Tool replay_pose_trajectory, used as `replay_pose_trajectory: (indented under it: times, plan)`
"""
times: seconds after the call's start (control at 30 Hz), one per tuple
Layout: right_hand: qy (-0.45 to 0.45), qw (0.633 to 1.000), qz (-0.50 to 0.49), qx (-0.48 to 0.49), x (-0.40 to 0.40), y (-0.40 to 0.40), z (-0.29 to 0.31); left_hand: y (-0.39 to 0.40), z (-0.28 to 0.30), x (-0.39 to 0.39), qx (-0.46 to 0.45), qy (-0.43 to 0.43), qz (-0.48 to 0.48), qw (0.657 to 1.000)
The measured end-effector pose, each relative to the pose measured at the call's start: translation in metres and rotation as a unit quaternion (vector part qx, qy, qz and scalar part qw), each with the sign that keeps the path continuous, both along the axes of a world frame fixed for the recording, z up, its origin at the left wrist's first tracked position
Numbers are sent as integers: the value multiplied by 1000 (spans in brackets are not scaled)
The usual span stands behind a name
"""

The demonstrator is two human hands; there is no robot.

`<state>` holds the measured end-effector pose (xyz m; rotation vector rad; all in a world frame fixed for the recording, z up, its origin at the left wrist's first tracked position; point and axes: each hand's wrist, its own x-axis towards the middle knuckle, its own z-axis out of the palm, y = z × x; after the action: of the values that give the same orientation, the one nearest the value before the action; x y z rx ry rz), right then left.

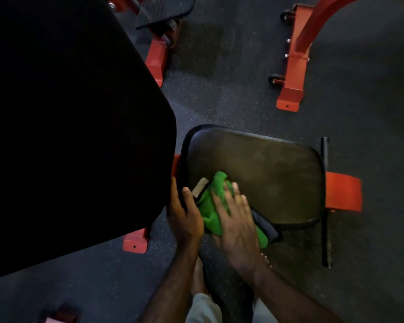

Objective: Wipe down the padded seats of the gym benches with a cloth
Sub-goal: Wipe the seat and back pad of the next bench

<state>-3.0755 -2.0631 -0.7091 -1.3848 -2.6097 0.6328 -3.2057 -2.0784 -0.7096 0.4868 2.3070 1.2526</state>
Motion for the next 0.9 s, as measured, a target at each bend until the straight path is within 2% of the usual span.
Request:
replay_pose_trajectory:
  times: [0.07, 0.1, 0.13, 0.17, 0.23, 0.27, 0.3, 0.33, 0.4, 0.43, 0.47, 0.53, 0.57, 0.6, 0.7, 0.73, 0.77, 0.87, 0.9]
  plan:
    - [1, 995, 97, 28, 0, 15, 0, 1, 0, 1, 9, -2, 5, 1000]
    - [-3, 993, 111, 40, 3, 24, 0, 2, 0, 1, 17, 1, 5, 1000]
    - [-2, 996, 83, 41, 6, 33, 2, 3, 1, 1, 22, 6, -2, 1000]
    - [5, 999, 13, 33, 7, 43, 4, 6, 0, 0, 24, 11, -10, 1000]
    - [24, 985, -171, -13, 1, 58, 10, 12, 0, 0, 22, 20, -34, 999]
    - [21, 980, -197, -20, -6, 59, 12, 15, 0, 0, 16, 32, -47, 998]
    - [18, 987, -156, -12, -12, 58, 14, 19, -2, -3, 11, 49, -60, 997]
    - [22, 997, -68, -2, -15, 54, 14, 23, -4, -5, 8, 64, -76, 995]
    - [19, 994, 105, 29, -9, 59, 11, 33, -8, -11, 5, 90, -108, 990]
    - [11, 991, 124, 43, -4, 70, 9, 39, -10, -14, 4, 104, -121, 987]
    - [3, 995, 84, 50, 0, 81, 7, 44, -12, -16, 5, 119, -131, 984]
    - [3, 993, -116, 19, -1, 98, 6, 55, -12, -18, 12, 131, -131, 983]
    - [11, 984, -175, 8, -9, 99, 7, 60, -11, -20, 14, 132, -125, 983]
    - [13, 987, -162, 12, -17, 95, 9, 64, -10, -20, 12, 132, -121, 984]
    - [-1, 996, 85, 41, -22, 92, 7, 66, -10, -19, 0, 139, -112, 984]
    - [-7, 992, 118, 53, -19, 103, 7, 65, -11, -19, -4, 145, -106, 984]
    - [-12, 994, 95, 59, -18, 115, 6, 64, -10, -17, -8, 150, -103, 983]
    - [-11, 993, -116, 26, -36, 128, 6, 69, -7, -14, -6, 158, -87, 984]
    - [0, 992, -121, 28, -47, 126, 6, 72, -7, -14, -3, 154, -78, 985]
